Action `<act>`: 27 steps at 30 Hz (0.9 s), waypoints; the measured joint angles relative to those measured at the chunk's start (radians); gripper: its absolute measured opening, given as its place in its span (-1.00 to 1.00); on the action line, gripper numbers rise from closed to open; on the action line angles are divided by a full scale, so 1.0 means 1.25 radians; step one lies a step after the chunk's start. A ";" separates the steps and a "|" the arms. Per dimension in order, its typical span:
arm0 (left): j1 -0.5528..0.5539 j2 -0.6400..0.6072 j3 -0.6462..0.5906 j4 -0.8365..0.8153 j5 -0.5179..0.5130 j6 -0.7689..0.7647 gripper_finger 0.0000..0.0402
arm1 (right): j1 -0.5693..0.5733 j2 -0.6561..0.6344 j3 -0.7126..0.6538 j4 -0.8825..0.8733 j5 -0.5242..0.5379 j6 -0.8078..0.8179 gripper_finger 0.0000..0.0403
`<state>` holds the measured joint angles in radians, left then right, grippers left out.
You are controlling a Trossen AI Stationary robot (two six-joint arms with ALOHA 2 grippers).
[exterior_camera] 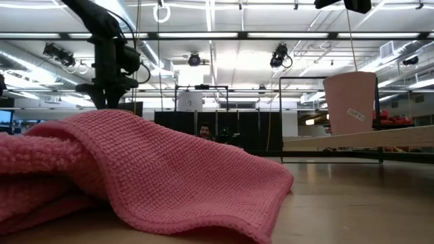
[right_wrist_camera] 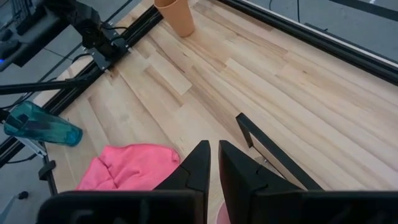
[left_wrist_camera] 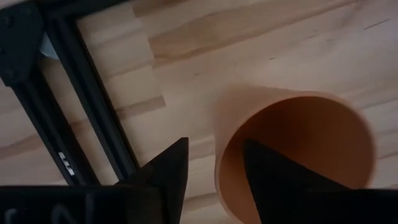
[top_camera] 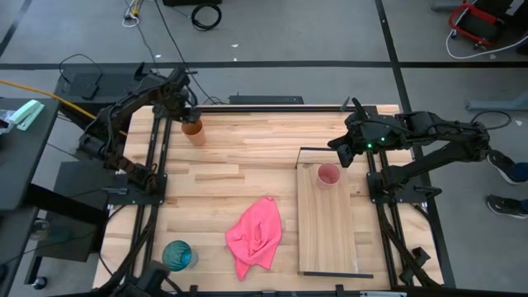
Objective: Stack small to large cups/mugs on shelf
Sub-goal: Put the orange cup on the shelf
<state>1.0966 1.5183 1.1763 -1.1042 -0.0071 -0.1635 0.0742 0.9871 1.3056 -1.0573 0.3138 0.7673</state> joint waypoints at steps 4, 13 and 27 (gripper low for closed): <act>-0.001 0.022 -0.006 -0.003 0.001 -0.001 -0.20 | 0.000 0.000 0.000 0.000 0.000 0.000 -0.80; -0.001 0.021 -0.006 0.001 0.002 -0.006 -0.41 | 0.000 0.000 0.000 0.000 0.000 -0.001 -0.80; -0.001 0.021 0.001 -0.003 0.022 -0.006 -0.88 | 0.000 0.000 0.000 0.000 0.000 -0.007 -0.80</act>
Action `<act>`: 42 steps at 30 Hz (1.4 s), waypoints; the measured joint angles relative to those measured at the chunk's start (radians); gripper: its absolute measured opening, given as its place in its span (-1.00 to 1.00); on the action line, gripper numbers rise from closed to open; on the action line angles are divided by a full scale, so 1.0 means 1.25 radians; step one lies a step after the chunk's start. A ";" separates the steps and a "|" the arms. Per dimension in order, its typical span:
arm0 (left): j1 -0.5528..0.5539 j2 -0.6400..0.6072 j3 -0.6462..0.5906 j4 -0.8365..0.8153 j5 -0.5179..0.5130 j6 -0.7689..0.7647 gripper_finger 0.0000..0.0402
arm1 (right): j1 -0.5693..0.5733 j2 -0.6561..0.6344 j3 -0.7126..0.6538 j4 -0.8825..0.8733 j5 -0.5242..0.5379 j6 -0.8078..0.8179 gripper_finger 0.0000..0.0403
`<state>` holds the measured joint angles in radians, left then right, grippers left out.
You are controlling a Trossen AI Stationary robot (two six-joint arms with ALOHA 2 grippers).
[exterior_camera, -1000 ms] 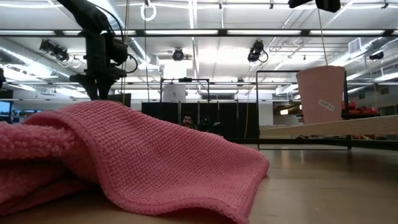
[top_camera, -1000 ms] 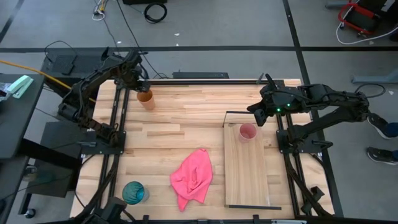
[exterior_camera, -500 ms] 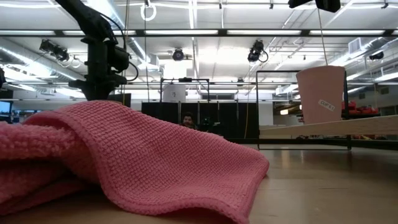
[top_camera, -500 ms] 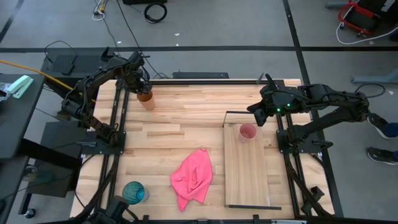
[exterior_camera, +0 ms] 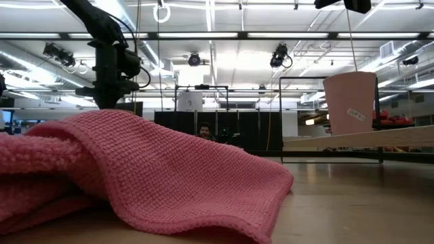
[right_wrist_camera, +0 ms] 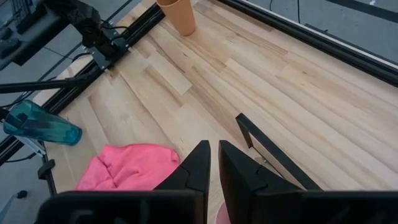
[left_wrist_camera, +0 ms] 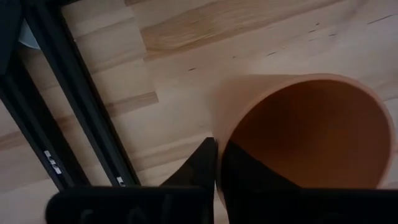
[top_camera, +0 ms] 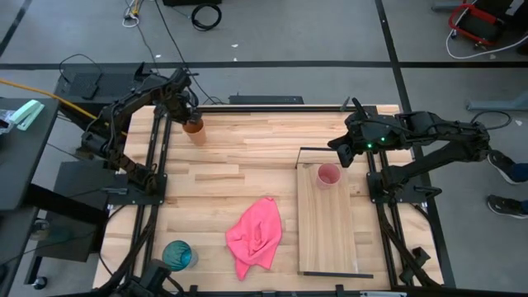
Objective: Stack small to large cups/mugs on shelf
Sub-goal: Put the orange cup on the shelf
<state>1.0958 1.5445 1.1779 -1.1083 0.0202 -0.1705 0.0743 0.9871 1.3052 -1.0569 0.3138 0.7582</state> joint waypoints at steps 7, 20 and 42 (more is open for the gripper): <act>-0.041 0.000 0.128 -0.086 0.029 0.020 -0.94 | 0.000 0.000 0.000 0.000 0.000 -0.002 -0.80; -0.336 0.000 0.542 -0.160 0.029 -0.043 -0.95 | 0.000 0.000 0.000 0.000 0.000 -0.014 -0.80; -0.796 0.332 0.703 -0.151 -0.007 -0.086 -0.95 | 0.000 0.000 0.000 0.001 0.000 0.004 -0.80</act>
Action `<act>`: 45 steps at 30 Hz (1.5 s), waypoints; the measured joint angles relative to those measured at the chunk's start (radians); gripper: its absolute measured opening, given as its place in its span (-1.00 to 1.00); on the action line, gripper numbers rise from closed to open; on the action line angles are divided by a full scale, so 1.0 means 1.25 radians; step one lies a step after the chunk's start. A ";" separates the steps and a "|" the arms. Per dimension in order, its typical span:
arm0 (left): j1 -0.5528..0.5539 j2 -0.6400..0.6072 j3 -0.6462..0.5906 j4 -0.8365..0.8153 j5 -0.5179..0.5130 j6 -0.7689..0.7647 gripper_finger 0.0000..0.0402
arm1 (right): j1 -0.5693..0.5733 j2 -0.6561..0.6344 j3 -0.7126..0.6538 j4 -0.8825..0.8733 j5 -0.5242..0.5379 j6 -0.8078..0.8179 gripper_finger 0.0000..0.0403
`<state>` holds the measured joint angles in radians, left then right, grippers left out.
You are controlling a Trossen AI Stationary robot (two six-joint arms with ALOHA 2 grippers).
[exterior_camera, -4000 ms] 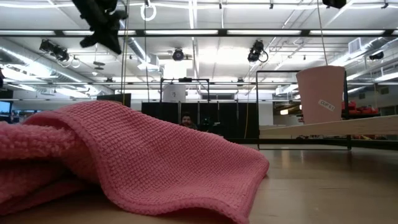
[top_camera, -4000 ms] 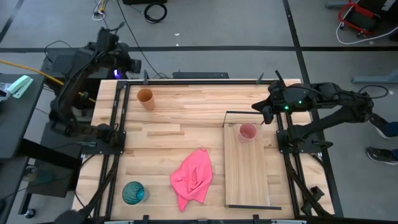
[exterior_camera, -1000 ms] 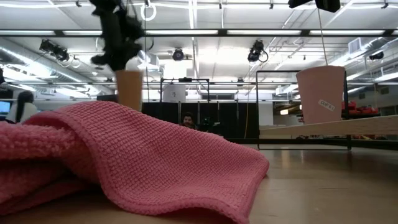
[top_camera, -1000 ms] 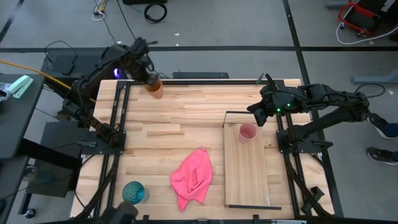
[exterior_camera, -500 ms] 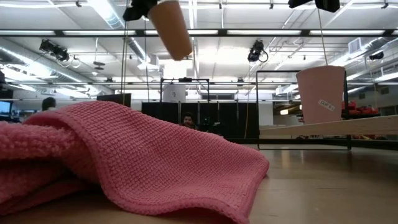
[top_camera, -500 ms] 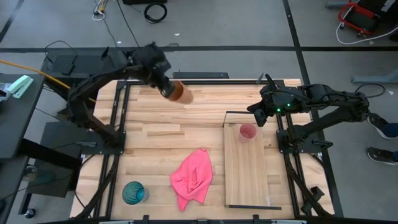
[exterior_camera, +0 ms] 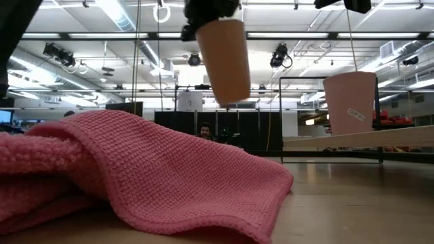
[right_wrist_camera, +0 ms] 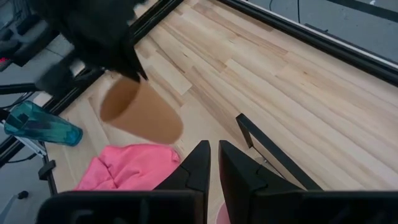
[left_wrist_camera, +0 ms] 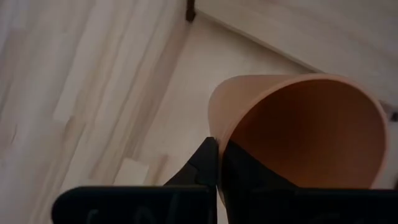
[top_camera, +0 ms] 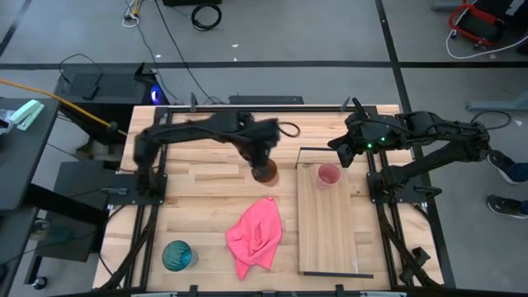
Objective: Stack small to large cups/mugs on shelf
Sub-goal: Put the orange cup on the shelf
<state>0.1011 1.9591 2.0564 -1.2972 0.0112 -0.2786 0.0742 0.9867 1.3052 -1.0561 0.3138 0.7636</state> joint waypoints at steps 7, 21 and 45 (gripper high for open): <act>-0.014 0.121 0.092 -0.009 0.010 0.016 -0.95 | 0.001 0.000 0.000 0.000 0.000 0.018 -0.80; -0.017 0.221 0.099 -0.001 0.038 0.048 -0.95 | 0.054 0.022 0.000 -0.017 -0.007 0.037 -0.80; -0.017 0.259 0.098 0.023 0.036 0.044 -0.81 | 0.069 0.090 0.000 -0.038 -0.007 0.037 -0.80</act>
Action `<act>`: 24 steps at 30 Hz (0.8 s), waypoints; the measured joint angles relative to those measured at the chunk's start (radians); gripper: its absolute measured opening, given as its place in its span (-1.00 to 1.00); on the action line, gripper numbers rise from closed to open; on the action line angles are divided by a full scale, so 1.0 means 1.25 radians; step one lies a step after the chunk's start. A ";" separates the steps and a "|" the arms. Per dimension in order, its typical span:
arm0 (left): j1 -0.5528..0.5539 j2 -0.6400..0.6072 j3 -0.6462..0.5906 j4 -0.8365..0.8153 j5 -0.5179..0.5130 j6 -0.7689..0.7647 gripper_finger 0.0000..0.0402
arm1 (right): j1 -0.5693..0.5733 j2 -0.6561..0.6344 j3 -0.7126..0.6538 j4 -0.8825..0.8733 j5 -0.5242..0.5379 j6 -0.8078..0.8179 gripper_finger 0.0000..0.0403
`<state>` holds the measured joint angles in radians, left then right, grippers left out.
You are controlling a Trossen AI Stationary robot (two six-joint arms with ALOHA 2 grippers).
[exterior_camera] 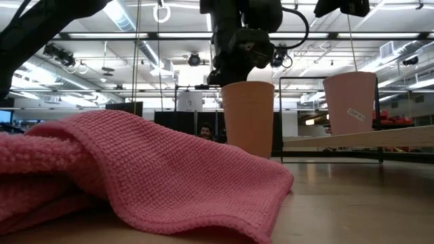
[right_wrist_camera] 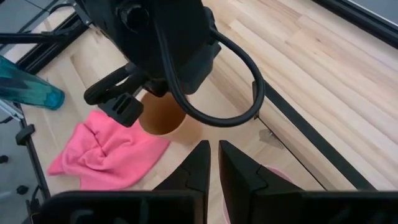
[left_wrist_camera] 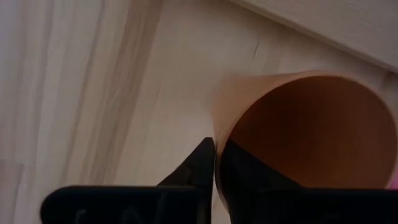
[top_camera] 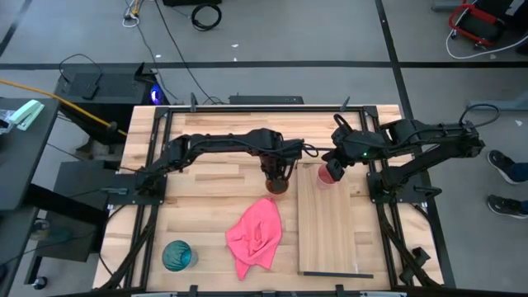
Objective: Stack small to large cups/mugs on shelf
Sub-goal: Put the orange cup on the shelf
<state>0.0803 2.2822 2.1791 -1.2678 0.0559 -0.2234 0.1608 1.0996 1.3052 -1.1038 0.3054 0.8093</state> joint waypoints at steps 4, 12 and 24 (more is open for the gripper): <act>0.000 0.001 -0.001 0.000 0.000 0.000 -0.73 | 0.000 -0.001 0.000 -0.002 0.000 0.000 -0.80; 0.000 0.001 0.000 0.000 0.000 -0.010 -0.56 | 0.000 -0.001 0.000 -0.002 0.000 0.000 -0.80; 0.000 -0.005 0.143 -0.056 0.002 -0.018 -0.34 | 0.000 -0.001 0.000 -0.002 0.000 -0.001 -0.80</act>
<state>0.0803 2.2760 2.3585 -1.3380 0.0586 -0.2455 0.1604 1.0985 1.3052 -1.1065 0.3054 0.8085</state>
